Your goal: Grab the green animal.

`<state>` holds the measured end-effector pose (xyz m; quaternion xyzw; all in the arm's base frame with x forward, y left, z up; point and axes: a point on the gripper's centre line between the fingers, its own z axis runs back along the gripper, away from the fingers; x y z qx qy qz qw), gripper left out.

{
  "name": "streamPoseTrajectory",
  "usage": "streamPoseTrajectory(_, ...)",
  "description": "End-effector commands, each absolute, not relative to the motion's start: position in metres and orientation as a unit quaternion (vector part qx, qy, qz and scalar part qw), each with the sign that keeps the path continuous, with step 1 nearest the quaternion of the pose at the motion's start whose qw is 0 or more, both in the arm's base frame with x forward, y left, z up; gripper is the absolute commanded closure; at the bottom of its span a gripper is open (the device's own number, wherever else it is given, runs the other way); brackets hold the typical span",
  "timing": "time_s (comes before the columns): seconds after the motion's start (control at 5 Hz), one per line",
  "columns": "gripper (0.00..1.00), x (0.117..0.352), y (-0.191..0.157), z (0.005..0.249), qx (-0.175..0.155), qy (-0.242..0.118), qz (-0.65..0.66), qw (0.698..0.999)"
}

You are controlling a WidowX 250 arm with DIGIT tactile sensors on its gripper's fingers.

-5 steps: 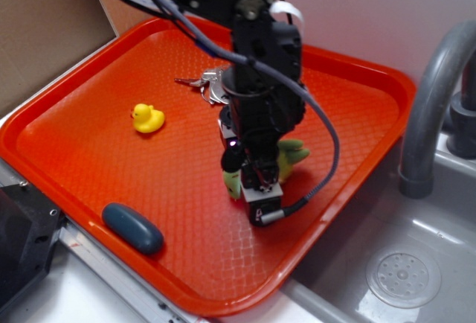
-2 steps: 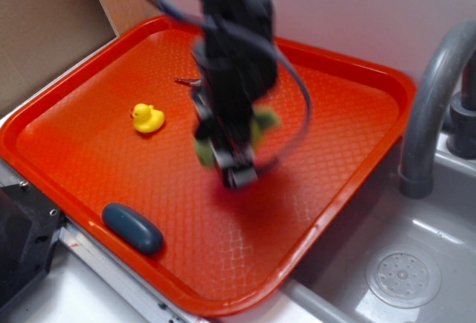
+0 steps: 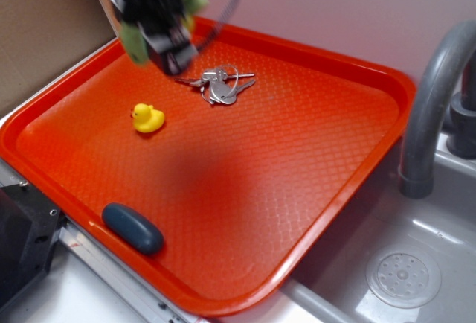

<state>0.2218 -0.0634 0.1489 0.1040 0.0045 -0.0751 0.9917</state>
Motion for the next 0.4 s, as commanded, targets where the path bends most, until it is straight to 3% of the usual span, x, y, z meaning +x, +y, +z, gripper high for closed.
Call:
streamPoseTrajectory(0.0,1.00,0.1949,-0.0234,0.2139,0.073,-0.064,0.037,0.995)
streamPoseTrajectory(0.2,1.00,0.1935,-0.0150,0.2124,0.019,-0.058,0.010,0.998)
